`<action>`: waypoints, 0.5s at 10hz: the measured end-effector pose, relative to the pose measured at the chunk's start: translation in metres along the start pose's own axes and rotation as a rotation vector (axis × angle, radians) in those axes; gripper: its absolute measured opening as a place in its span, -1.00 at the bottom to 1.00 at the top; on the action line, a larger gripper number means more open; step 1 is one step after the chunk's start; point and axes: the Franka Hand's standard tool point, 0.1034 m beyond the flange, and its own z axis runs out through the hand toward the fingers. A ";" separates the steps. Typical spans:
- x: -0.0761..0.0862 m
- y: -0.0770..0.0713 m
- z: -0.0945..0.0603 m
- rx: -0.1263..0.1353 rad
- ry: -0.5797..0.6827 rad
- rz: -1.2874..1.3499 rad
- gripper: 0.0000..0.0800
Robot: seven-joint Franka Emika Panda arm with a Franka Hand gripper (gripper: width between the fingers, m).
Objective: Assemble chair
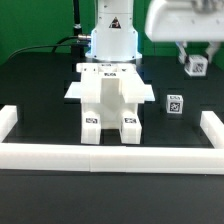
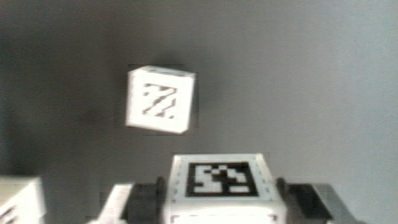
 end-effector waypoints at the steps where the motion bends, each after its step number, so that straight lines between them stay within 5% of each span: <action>1: 0.010 0.016 -0.016 0.007 0.018 0.019 -0.29; 5: 0.010 0.014 -0.011 0.004 0.020 0.024 -0.29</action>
Offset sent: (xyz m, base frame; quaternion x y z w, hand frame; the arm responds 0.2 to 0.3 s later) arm 0.0000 0.0000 0.0000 0.0000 0.0000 0.0000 1.0000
